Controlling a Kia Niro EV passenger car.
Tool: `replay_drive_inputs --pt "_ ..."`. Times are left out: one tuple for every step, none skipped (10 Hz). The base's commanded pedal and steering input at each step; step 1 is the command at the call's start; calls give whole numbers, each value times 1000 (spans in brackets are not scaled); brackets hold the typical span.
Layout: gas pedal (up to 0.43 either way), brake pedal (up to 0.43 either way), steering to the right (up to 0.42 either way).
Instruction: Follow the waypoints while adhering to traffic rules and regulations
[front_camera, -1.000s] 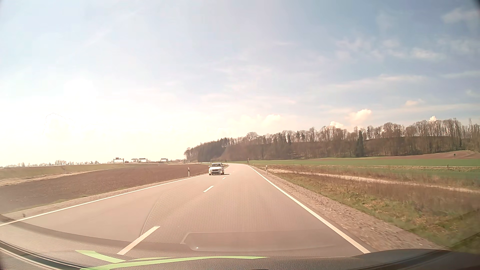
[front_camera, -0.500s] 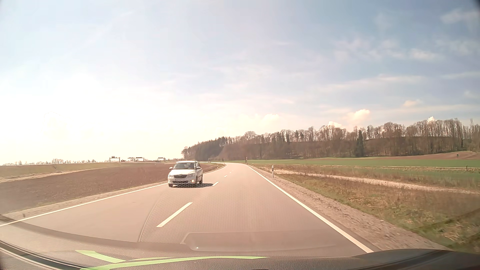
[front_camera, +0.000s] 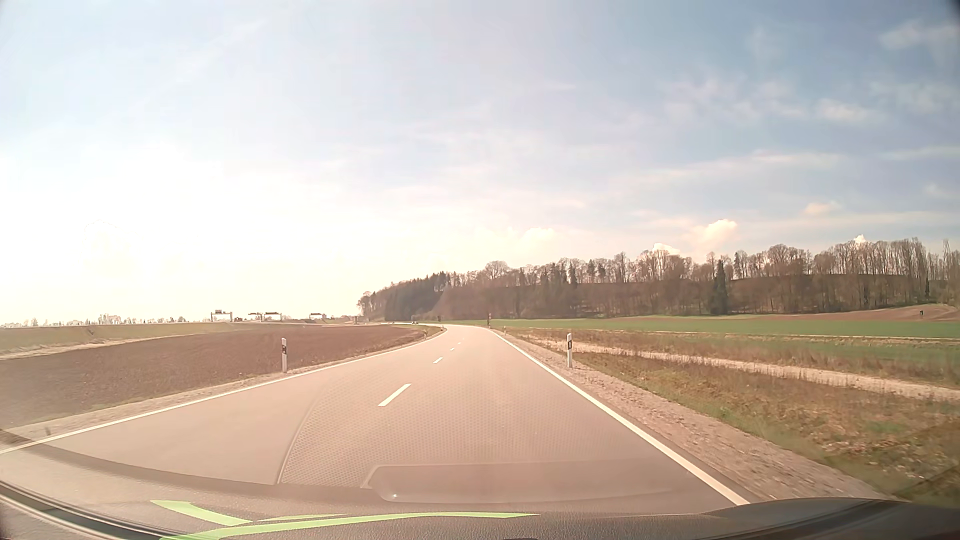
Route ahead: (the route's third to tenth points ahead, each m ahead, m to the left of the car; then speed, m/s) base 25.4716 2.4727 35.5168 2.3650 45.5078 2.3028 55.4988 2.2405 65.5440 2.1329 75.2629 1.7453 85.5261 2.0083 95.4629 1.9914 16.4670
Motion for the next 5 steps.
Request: replay_drive_inputs --pt "130 0 2" --pt "130 0 2" --pt "130 0 2" --pt "130 0 2" --pt "130 0 2"
